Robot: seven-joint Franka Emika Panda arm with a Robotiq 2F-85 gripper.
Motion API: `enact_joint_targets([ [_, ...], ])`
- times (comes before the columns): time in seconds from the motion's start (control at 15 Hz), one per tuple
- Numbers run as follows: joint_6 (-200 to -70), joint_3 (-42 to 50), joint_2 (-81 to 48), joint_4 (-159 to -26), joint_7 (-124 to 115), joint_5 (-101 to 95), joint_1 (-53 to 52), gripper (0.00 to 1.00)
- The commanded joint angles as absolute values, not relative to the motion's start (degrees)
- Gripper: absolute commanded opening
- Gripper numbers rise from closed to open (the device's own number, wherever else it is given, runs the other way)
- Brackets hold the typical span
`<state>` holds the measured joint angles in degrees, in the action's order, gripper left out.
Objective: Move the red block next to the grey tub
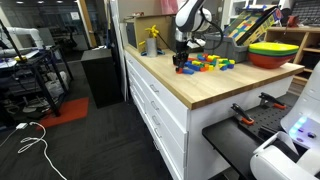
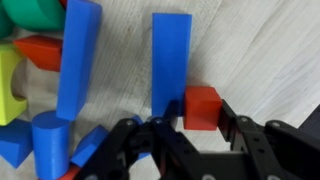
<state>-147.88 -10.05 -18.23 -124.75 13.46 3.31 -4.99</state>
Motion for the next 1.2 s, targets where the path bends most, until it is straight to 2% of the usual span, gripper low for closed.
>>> enact_joint_targets([
  [0.0,-147.6,-10.2,-16.1,-126.6,13.0,3.6,-4.8,0.13],
  [0.53,-146.6,-8.5,-7.7,-129.4,7.7,5.3,-4.2,0.11],
  [1.13,-147.1,-0.6,1.2,-133.0,-6.4,-6.0,-1.7,0.11],
])
